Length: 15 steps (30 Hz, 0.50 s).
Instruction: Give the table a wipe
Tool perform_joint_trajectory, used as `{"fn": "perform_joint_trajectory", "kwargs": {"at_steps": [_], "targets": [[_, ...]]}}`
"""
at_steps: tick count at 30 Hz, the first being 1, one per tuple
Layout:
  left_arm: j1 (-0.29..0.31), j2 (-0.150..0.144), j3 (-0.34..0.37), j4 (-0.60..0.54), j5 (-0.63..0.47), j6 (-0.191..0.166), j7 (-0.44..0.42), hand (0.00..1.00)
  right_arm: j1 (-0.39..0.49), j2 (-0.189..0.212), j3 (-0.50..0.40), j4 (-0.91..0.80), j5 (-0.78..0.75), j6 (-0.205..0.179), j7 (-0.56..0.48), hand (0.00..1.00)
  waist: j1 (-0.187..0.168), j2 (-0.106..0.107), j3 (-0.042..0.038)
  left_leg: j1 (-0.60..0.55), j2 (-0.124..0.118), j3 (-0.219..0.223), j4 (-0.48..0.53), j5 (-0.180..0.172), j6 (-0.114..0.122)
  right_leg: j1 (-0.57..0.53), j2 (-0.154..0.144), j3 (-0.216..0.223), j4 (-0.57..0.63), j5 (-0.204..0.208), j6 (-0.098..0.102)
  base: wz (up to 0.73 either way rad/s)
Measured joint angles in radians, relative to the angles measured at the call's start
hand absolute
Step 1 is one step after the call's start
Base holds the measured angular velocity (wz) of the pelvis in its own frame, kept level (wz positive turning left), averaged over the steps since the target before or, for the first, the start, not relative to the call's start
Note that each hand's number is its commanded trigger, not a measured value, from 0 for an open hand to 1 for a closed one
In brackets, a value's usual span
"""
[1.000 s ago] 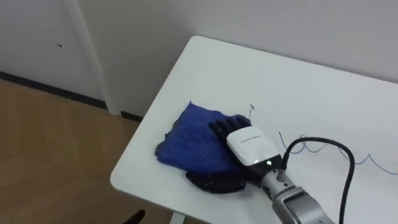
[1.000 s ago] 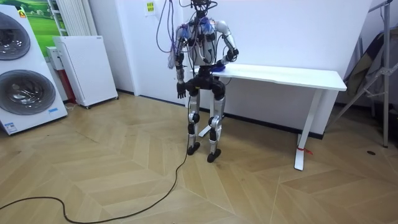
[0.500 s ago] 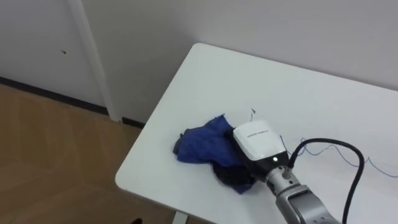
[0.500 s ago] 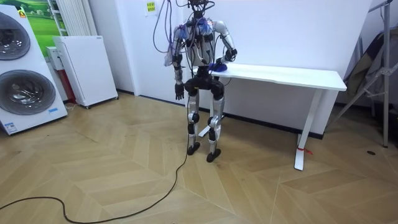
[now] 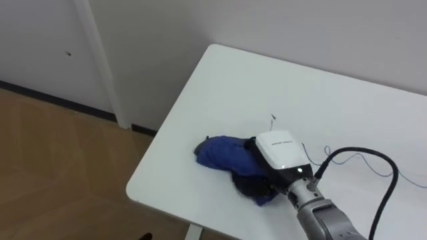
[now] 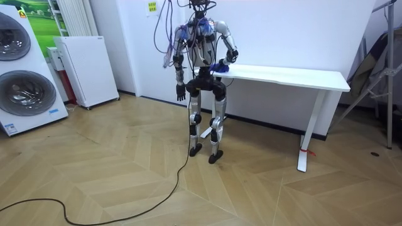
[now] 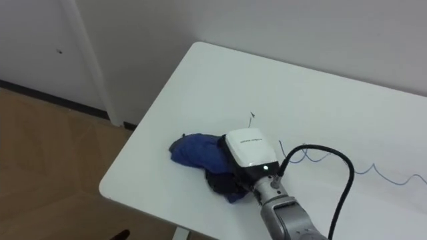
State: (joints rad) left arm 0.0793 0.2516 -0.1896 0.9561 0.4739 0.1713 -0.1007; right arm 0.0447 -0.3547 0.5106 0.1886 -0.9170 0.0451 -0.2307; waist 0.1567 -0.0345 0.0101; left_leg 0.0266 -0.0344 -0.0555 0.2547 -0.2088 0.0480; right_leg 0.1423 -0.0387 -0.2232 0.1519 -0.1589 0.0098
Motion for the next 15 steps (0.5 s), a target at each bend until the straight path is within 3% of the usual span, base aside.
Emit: {"fn": "perform_joint_trajectory", "kwargs": {"at_steps": [4, 12, 15], "targets": [[0.000, 0.000, -0.006, 0.000, -0.001, 0.013, 0.000, 0.00, -0.003, 0.014, -0.004, 0.023, 0.058, 0.000, -0.003, 1.00, -0.010, 0.004, -0.0016, -0.001, -0.002, -0.006, 0.002, 0.000, 0.000, 0.001, 0.000, 0.001, 0.001, 0.000, 0.001, 0.02], [0.009, -0.041, -0.008, -0.028, 0.000, 0.071, 0.000, 0.00, -0.038, 0.108, -0.049, 0.118, 0.262, 0.017, -0.009, 1.00, -0.025, 0.022, -0.0070, -0.004, 0.002, -0.007, 0.014, -0.002, -0.004, 0.002, 0.004, 0.002, 0.002, 0.000, 0.000, -0.01], [0.014, -0.045, -0.004, -0.029, -0.001, 0.072, 0.000, 0.00, -0.079, 0.110, -0.087, 0.204, 0.316, 0.017, -0.036, 1.00, -0.026, 0.026, -0.0071, 0.001, 0.002, -0.004, 0.016, -0.003, -0.003, 0.009, 0.004, 0.002, 0.003, 0.000, 0.000, 0.05]]}}
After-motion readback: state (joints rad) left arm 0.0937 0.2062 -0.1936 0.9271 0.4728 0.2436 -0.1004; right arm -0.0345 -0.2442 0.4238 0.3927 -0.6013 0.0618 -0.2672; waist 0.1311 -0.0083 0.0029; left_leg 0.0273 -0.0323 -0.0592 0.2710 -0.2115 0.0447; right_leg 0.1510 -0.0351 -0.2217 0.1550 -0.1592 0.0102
